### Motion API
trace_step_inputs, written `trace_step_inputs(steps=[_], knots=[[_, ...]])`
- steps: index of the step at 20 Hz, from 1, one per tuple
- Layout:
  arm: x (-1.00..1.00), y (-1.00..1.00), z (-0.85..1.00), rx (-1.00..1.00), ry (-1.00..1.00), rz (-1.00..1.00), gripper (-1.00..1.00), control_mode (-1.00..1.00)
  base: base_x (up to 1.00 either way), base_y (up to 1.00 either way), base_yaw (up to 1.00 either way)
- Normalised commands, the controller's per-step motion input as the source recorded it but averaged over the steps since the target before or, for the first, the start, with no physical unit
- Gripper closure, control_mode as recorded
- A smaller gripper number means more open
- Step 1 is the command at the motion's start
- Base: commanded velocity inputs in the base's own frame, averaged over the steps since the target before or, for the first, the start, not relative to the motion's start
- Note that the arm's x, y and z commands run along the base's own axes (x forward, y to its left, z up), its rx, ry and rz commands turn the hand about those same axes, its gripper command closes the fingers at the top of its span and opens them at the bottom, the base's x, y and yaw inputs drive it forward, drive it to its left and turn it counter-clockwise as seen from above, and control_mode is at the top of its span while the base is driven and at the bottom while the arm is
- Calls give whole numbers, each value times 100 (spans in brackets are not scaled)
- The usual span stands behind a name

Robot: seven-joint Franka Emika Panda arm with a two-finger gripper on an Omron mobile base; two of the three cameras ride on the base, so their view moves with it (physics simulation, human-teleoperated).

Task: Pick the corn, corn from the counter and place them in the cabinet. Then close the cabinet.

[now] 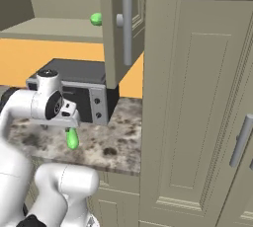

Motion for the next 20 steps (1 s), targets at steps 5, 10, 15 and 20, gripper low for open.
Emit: trace_step_inputs(steps=[5, 10, 15, 20], knots=[[48, 0, -60, -4, 11, 2, -100, -100, 0, 0, 0], [64, 0, -50, -4, 2, 3, -100, -100, 0, 0, 0], [59, 0, -58, -3, 1, 2, -100, -100, 0, 0, 0], [43, 9, -59, 0, 6, 3, -100, -100, 0, 0, 0]])
